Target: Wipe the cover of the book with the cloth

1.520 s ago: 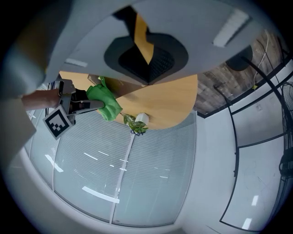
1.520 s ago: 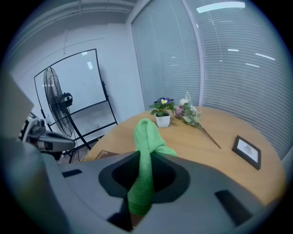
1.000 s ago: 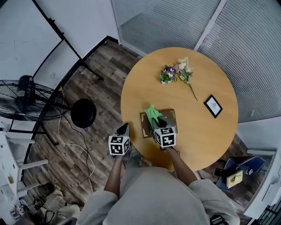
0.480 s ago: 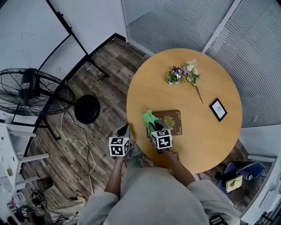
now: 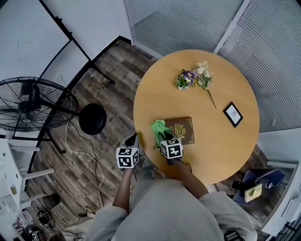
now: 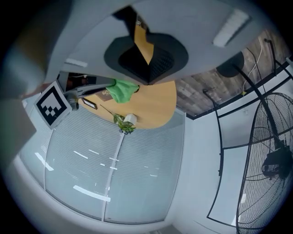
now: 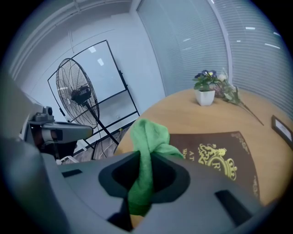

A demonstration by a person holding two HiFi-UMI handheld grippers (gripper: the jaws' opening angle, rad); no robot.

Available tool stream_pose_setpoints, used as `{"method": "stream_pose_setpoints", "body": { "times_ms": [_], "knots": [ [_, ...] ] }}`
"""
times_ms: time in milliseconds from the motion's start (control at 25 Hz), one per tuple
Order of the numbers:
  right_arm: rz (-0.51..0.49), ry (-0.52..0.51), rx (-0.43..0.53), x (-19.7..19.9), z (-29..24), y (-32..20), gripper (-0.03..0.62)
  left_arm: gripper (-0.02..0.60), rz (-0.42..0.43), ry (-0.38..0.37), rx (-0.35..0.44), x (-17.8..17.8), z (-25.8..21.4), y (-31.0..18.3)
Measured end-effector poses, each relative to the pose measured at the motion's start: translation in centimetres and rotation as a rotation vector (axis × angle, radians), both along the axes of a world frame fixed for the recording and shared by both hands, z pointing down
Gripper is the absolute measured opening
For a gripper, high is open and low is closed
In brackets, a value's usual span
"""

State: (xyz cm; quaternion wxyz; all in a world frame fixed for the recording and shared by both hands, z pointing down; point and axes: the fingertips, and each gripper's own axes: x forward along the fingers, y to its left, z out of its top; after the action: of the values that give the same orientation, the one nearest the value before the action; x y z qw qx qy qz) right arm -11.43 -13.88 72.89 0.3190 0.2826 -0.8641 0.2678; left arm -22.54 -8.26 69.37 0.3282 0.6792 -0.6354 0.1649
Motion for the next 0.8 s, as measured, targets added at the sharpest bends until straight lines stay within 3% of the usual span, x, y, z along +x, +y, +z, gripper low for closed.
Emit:
{"method": "stream_pose_setpoints", "body": {
  "times_ms": [800],
  "knots": [
    [0.132, 0.032, 0.012, 8.7, 0.2, -3.6, 0.071, 0.006, 0.138, 0.008, 0.007, 5.7, -0.2, -4.3]
  ]
}}
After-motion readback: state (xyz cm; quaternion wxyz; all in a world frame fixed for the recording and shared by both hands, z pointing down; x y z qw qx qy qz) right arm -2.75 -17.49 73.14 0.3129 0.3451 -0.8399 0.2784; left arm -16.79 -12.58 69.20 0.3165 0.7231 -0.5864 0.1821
